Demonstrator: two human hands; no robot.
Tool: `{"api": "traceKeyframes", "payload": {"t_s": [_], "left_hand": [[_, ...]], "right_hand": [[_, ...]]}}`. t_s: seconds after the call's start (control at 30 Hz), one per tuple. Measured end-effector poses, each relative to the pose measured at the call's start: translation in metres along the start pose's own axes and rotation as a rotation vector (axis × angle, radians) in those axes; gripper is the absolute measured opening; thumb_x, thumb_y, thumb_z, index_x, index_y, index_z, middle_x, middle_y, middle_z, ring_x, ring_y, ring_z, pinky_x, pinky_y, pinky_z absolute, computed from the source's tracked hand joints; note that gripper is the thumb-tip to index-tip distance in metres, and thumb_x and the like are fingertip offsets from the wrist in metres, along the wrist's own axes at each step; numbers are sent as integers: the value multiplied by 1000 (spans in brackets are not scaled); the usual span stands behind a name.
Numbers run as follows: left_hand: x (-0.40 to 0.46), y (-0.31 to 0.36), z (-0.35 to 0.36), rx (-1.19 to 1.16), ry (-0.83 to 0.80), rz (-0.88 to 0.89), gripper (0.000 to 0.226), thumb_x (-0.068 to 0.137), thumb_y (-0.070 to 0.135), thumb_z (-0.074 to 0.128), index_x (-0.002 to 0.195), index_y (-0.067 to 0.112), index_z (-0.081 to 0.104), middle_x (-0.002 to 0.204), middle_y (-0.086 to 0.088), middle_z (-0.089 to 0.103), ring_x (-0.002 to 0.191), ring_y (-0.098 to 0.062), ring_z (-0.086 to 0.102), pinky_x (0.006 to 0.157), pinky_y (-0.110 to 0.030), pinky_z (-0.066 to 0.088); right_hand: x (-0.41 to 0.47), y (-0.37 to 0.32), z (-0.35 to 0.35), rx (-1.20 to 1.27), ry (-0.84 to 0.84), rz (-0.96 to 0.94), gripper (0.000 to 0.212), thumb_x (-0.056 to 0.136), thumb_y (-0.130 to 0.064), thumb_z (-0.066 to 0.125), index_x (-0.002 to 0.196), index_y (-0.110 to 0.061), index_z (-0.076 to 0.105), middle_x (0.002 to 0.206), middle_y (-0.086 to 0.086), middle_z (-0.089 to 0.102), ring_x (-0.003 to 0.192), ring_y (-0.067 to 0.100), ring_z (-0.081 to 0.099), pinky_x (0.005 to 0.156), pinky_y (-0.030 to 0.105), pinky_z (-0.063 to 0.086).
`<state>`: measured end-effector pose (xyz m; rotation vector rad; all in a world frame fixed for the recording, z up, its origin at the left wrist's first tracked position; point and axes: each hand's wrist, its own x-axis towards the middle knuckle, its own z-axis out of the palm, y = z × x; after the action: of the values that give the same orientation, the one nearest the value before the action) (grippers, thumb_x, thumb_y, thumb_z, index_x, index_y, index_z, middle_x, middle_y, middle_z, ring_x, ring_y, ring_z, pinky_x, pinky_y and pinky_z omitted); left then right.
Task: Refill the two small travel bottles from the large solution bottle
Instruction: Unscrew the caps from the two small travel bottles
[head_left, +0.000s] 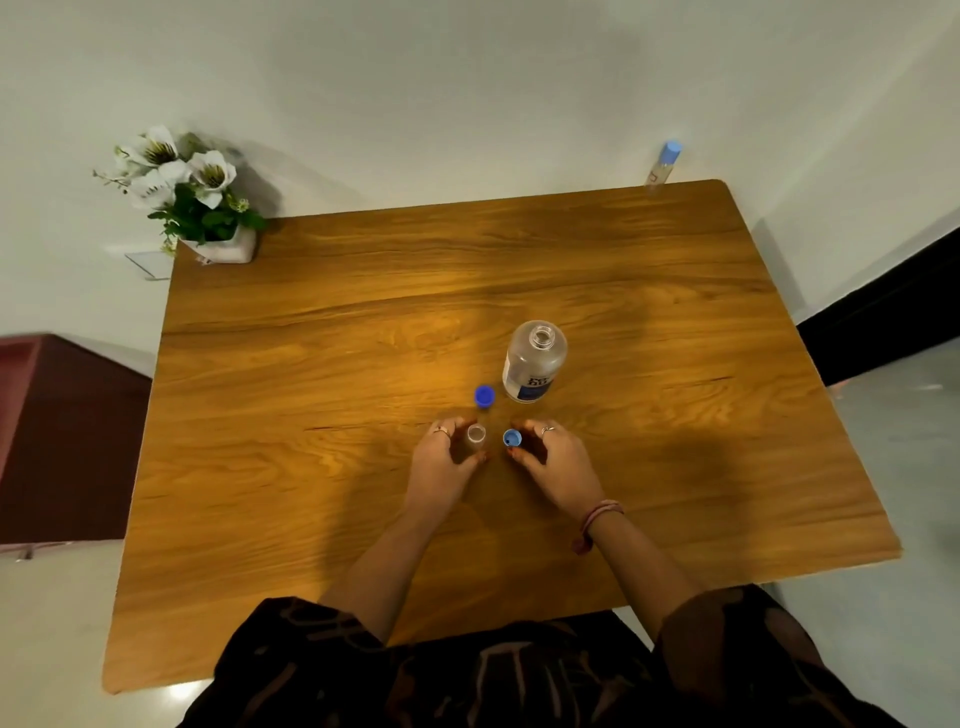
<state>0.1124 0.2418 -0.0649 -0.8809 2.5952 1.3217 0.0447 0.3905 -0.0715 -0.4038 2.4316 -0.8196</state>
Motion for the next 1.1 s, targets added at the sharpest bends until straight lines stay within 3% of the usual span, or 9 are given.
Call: {"api": "traceKeyframes", "payload": {"t_s": [0.2, 0.27, 0.37, 0.5, 0.6, 0.8, 0.9, 1.03, 1.1], "left_hand": [[3, -3, -10, 33, -107, -11, 83, 73, 14, 80, 143, 11, 36, 141, -3, 42, 129, -16, 42, 105, -24, 33], [7, -10, -21, 17, -208, -19, 90, 73, 7, 79, 146, 11, 28, 144, -2, 38, 131, -15, 41, 106, -24, 36], [17, -20, -48, -230, -328, -67, 90, 73, -9, 71, 147, 12, 24, 140, -3, 45, 127, -15, 47, 90, -17, 46], [39, -6, -81, -395, -182, -103, 61, 83, -10, 60, 135, 15, 38, 122, -2, 56, 114, -18, 56, 86, -22, 48], [64, 27, -91, -423, -29, -18, 42, 88, -7, 56, 121, 16, 48, 103, 4, 59, 102, -15, 57, 78, -14, 48], [124, 104, -87, -438, 34, 118, 31, 93, 3, 54, 123, 10, 53, 109, -10, 62, 102, -19, 60, 88, -27, 48], [149, 141, -80, -411, 21, 160, 28, 94, 5, 54, 122, 8, 55, 104, -4, 63, 96, -14, 61, 77, -14, 49], [179, 178, -68, -358, -20, 198, 24, 95, 9, 54, 116, 17, 59, 103, 2, 65, 99, -14, 62, 83, -22, 48], [194, 193, -60, -329, -25, 210, 24, 95, 10, 54, 117, 17, 59, 107, 0, 65, 99, -15, 61, 84, -23, 48]], "right_hand": [[2, 2, -10, -41, -85, 8, 60, 85, -31, 66, 139, -22, 41, 143, 5, 43, 133, 22, 38, 110, 43, 35], [2, 2, -23, -90, -138, -20, 59, 85, -27, 66, 138, -21, 42, 141, 3, 44, 130, 18, 40, 111, 36, 33], [1, 4, -57, -117, -160, -64, 44, 87, -19, 63, 130, -16, 51, 128, -1, 53, 109, 7, 52, 95, 18, 39], [12, 11, -111, -14, -16, -37, 27, 88, -13, 61, 115, -18, 62, 107, -4, 64, 95, 7, 58, 81, 17, 45], [36, 14, -151, 106, 121, -26, 19, 87, -14, 63, 105, -19, 65, 97, 1, 70, 85, 12, 65, 72, 22, 53], [112, 14, -218, 325, 417, 0, 22, 86, -20, 65, 107, -14, 65, 99, 6, 69, 93, 19, 66, 83, 40, 57], [152, 6, -248, 384, 570, 18, 23, 86, -20, 65, 108, -13, 62, 102, 5, 68, 94, 19, 65, 83, 35, 56], [201, 2, -281, 421, 667, 55, 28, 88, -18, 63, 114, -10, 59, 111, 7, 65, 98, 18, 62, 75, 19, 45], [224, 6, -294, 398, 650, 77, 34, 89, -23, 61, 121, -11, 55, 118, 7, 63, 101, 18, 60, 77, 19, 41]]}}
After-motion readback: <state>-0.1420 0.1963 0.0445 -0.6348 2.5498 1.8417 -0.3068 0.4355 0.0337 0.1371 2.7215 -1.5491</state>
